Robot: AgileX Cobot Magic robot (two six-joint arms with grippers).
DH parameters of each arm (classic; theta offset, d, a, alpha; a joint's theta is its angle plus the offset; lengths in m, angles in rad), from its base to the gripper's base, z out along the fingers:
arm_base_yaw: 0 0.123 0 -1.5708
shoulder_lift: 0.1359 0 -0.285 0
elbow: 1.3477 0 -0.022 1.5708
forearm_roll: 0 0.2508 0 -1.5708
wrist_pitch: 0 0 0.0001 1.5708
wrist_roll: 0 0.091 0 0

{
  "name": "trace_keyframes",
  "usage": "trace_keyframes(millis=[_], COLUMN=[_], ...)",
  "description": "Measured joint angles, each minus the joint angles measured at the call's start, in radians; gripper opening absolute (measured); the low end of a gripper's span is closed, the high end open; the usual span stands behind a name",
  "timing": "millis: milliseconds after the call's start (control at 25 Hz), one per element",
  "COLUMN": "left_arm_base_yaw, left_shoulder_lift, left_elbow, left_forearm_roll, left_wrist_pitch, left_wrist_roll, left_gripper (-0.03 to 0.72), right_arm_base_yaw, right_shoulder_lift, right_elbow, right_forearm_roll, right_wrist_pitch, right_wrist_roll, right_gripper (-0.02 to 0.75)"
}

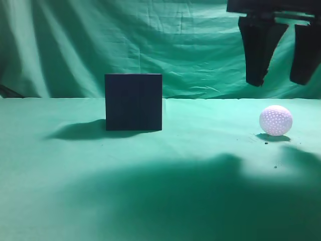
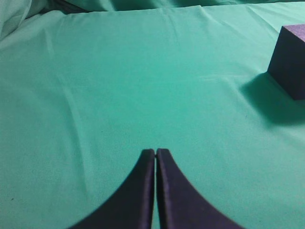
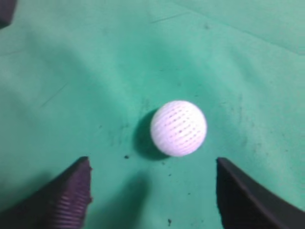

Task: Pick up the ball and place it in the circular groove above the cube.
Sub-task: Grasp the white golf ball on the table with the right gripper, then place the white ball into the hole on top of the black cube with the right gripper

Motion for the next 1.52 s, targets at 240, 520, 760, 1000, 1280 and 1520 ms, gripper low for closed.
trace_keyframes(millis=[240,520,760,1000,1280,1520], left_arm_base_yaw=[0.000,0.000,0.000,0.000,0.000,0.000], left_shoulder_lift=[0.000,0.000,0.000,0.000,0.000,0.000], left_elbow=[0.000,0.000,0.000,0.000,0.000,0.000], left_forearm_roll=[0.000,0.000,0.000,0.000,0.000,0.000], left_wrist_pitch=[0.000,0.000,0.000,0.000,0.000,0.000], left_wrist_roll=[0.000,0.000,0.000,0.000,0.000,0.000], left_gripper=[0.000,0.000,0.000,0.000,0.000,0.000], right_arm_base_yaw=[-0.077,-0.077,-0.077,-0.077,-0.077,-0.016], right_shoulder_lift=[0.067,0.148,0.164,0.203,0.200,0.162], right_elbow=[-0.004,-0.004,-0.009,-0.009,-0.105,-0.316], right_forearm_roll=[0.006,0.015,0.017,0.032,0.070,0.165], right_wrist_pitch=[-0.030,-0.106,-0.130,-0.134,-0.056,0.008], right_wrist_roll=[0.030,0.020,0.020,0.013,0.003,-0.102], right_gripper=[0.495,0.520,0.462,0.328,0.312,0.312])
